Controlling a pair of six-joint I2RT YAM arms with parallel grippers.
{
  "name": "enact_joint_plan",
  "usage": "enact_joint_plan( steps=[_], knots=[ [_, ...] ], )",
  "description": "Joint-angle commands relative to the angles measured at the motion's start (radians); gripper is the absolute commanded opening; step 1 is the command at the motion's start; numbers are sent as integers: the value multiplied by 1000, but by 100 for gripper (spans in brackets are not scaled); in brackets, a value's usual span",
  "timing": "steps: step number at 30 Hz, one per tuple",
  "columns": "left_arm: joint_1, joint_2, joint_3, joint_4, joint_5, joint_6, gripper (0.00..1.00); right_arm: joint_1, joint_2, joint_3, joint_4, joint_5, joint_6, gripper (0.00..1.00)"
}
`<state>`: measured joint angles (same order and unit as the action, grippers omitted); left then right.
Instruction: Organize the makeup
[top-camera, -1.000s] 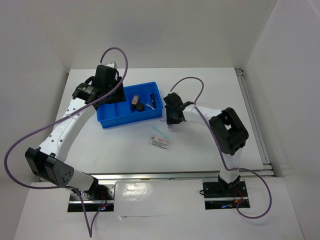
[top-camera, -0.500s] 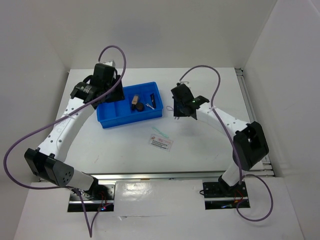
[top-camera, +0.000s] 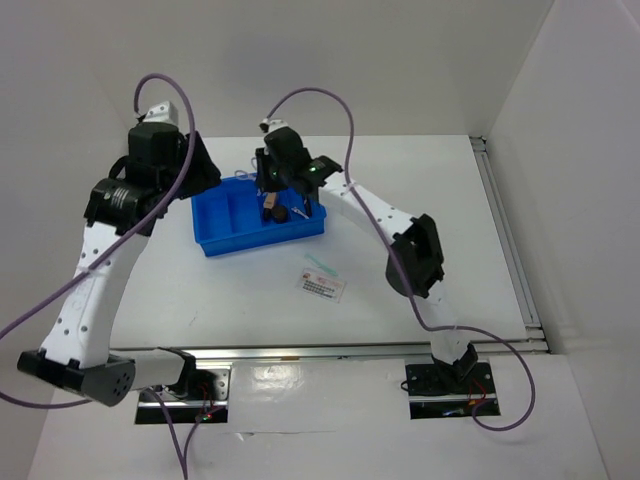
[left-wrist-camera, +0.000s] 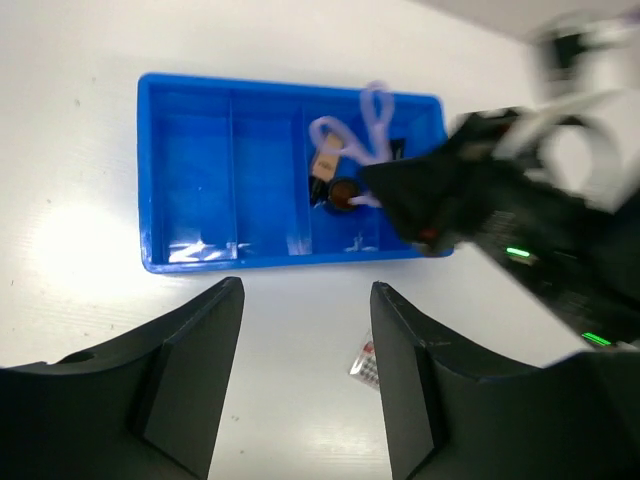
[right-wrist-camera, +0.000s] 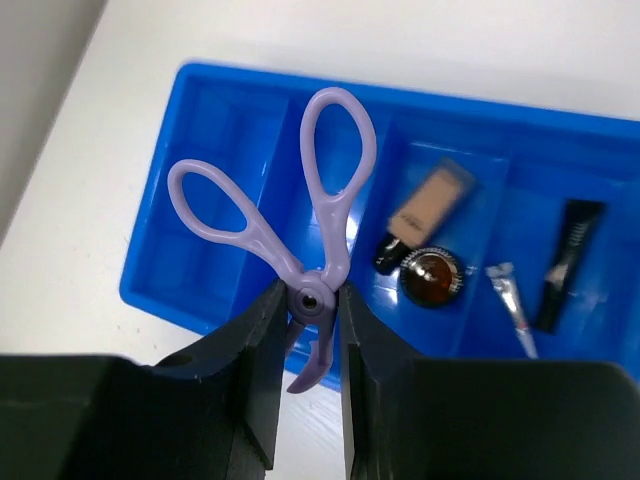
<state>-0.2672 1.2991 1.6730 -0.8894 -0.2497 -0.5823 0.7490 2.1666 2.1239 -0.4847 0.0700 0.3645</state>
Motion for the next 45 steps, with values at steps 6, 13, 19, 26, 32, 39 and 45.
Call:
enact_joint_plan(
  steps=[6,13,19,26,32,39,45],
  knots=[
    [6,-121,36,73,-8,1,68,32,225,214,78,-121,-22,20],
    [6,-130,15,55,1,1,68,32,322,280,124,-156,-12,22],
    [16,-130,5,55,1,1,68,41,374,309,124,-165,-12,40],
    [16,-130,5,46,1,10,69,41,349,308,124,-142,-2,79],
    [16,-139,-22,55,1,30,69,41,144,125,169,-82,-2,68],
    [16,-112,-102,55,41,50,68,30,-216,-293,192,28,-12,62],
    [-68,-17,-193,116,213,101,61,-42,-594,-784,144,103,62,62]
  ],
)
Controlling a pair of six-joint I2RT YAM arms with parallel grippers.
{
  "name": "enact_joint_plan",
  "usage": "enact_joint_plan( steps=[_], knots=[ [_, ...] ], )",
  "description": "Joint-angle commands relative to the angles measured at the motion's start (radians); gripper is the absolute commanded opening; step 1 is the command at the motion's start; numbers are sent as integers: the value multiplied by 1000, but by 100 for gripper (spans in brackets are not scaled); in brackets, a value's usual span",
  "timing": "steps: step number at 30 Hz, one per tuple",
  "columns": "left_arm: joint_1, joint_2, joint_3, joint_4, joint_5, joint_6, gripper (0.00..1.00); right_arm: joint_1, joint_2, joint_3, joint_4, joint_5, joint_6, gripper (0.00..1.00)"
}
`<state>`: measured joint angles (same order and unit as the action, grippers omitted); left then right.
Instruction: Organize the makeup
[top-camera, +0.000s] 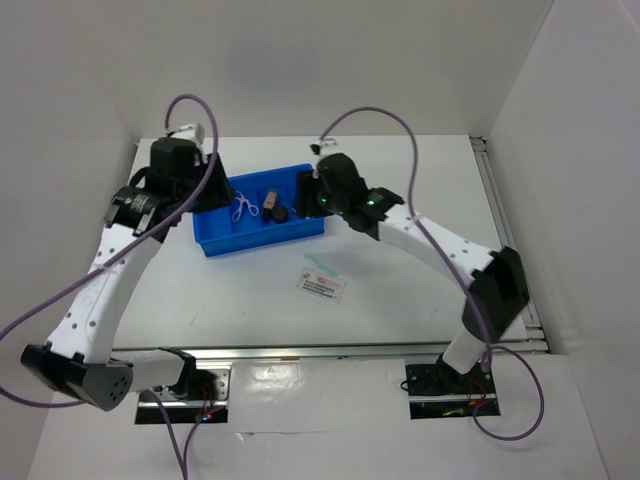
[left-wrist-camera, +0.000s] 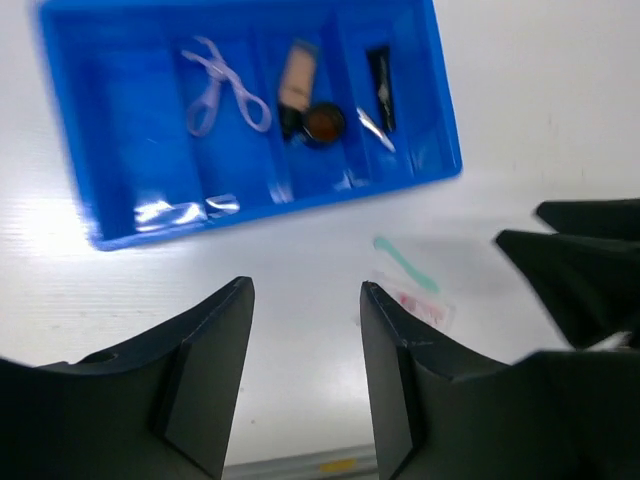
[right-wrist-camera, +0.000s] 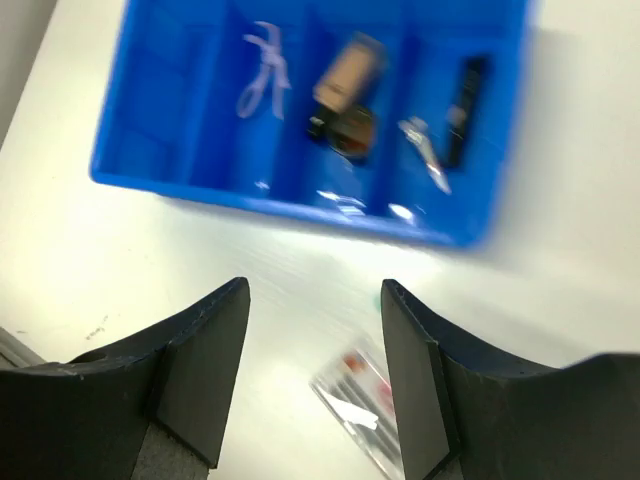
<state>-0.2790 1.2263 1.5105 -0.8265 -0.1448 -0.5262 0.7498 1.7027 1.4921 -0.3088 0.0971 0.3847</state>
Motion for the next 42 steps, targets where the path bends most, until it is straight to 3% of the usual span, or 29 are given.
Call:
enact_joint_plan(
  steps=[1,6,10,18,25,38,42],
  knots=[
    [-89,108,-42,43,108,45,59,-67,-165,-202,-50,76,52,62],
    [-258,219,-127,33,61,-1,58,-99,-321,-455,-113,-23,33,64],
    [-258,219,-151,15,31,-37,58,-61,-217,-443,-154,-68,-19,71],
    [-258,159,-111,-20,-58,-66,61,-10,35,-322,-38,19,-63,67],
    [-249,139,-111,-20,-78,-75,61,-1,159,-234,-1,41,-73,65],
    [-249,148,-121,-29,-87,-75,62,19,279,-202,27,64,-102,62],
    [-249,148,-121,-29,-87,-75,62,28,288,-220,4,130,-78,56]
  ],
)
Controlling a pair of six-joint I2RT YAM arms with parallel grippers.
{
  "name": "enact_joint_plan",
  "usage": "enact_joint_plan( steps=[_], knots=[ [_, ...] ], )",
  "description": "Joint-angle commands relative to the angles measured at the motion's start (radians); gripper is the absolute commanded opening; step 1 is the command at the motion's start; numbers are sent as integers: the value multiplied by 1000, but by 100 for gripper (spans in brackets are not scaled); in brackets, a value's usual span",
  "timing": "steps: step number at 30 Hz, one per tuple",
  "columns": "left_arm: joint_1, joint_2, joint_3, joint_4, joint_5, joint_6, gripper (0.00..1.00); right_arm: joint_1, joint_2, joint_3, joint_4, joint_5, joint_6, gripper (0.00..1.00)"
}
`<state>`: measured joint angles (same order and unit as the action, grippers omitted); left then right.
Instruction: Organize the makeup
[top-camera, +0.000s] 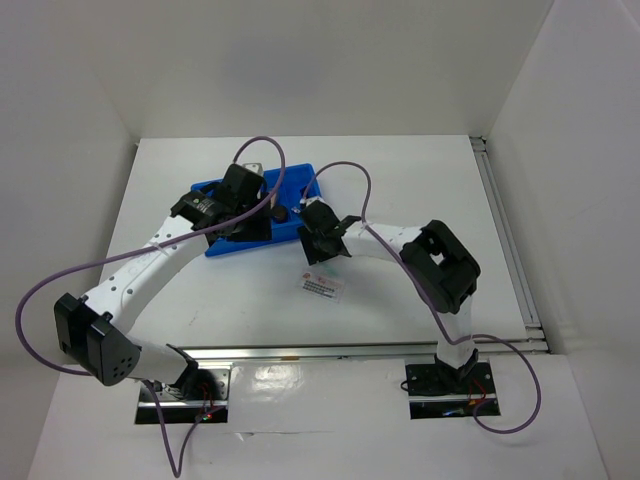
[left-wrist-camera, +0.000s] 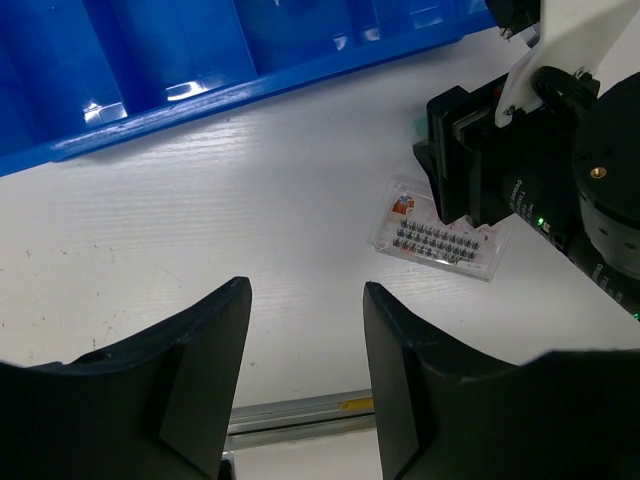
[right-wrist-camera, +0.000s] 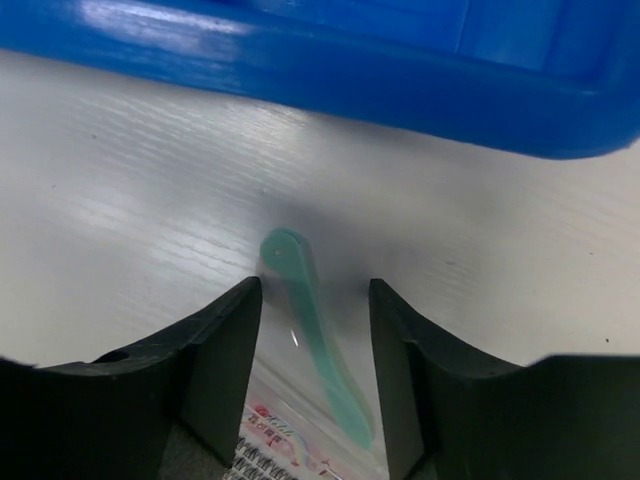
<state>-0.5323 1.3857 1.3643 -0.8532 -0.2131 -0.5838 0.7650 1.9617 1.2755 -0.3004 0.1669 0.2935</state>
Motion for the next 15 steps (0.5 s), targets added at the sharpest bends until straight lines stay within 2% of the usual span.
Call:
enact_joint_plan(
  steps=[1,3,4,11,15],
  knots=[
    [5,-11,25,-3,-19,-17,62,13,29,-4,-14,71,13,53],
    [5,-11,25,-3,-19,-17,62,13,11,-22,-28,97,24,49],
    [5,-11,25,-3,-19,-8,62,13,11,-22,-49,123,33,43],
    [5,-11,16,16,-19,-8,62,13,-52,-73,-72,197,55,21],
    [5,-11,16,16,-19,-8,62,3,-72,-73,-98,233,78,13]
  ],
)
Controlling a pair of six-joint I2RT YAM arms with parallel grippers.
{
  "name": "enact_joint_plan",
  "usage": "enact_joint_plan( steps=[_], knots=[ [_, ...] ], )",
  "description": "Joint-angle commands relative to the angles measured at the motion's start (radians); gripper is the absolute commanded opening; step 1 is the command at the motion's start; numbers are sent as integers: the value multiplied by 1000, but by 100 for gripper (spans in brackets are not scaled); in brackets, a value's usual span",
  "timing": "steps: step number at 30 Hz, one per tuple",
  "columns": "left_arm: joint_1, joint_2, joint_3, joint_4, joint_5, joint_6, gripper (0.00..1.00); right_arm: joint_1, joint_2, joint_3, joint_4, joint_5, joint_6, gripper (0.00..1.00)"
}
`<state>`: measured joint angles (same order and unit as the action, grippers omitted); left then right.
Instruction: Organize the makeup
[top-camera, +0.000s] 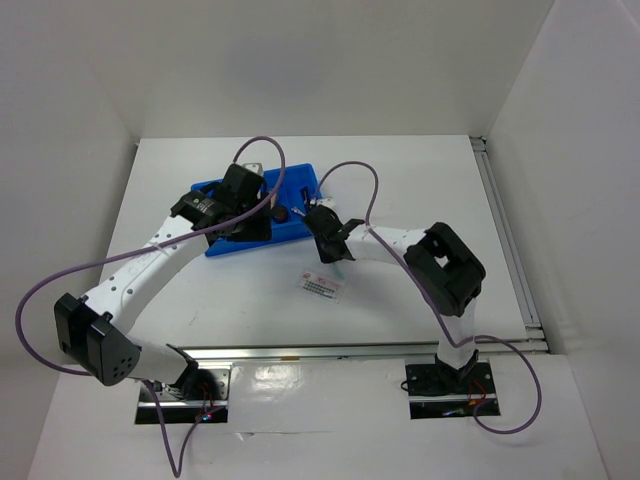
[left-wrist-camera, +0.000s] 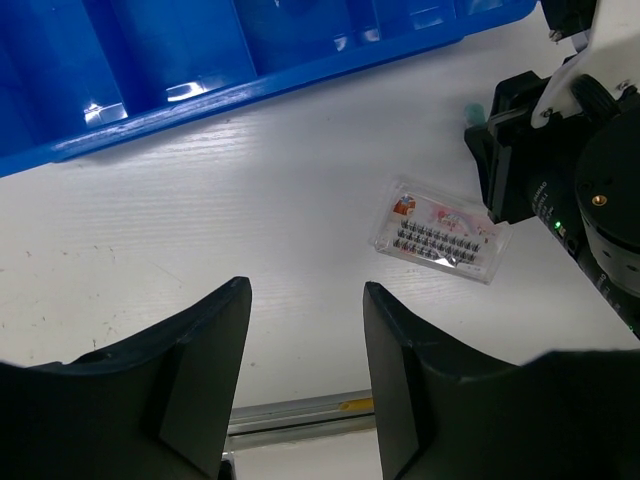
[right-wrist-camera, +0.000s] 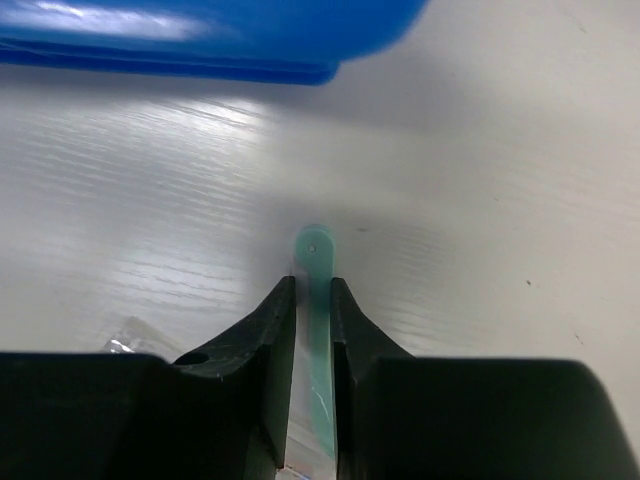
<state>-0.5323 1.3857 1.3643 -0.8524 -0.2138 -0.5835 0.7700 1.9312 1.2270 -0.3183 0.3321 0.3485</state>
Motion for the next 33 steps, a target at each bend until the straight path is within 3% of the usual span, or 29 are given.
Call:
enact_joint_plan(
  steps=[1,10,16,21,26,30,33],
  knots=[
    [5,-11,16,15,-18,-9,62,-1,-58,-24,-94,79,32,11],
    [26,-22,60,15,1,1,63,-23,-213,69,-212,119,18,10],
    [110,-33,160,-22,77,19,60,-23,-264,190,-200,-25,-5,10],
    [132,-114,160,-8,122,-15,60,2,-91,449,-146,-119,-25,10],
    [141,-217,203,-28,13,-33,60,12,110,710,-110,-173,-34,10],
    [141,-304,176,4,4,-42,60,12,314,1045,-139,-260,3,10],
    [141,-313,167,-5,-9,-42,60,12,413,1121,-96,-297,35,10]
  ],
)
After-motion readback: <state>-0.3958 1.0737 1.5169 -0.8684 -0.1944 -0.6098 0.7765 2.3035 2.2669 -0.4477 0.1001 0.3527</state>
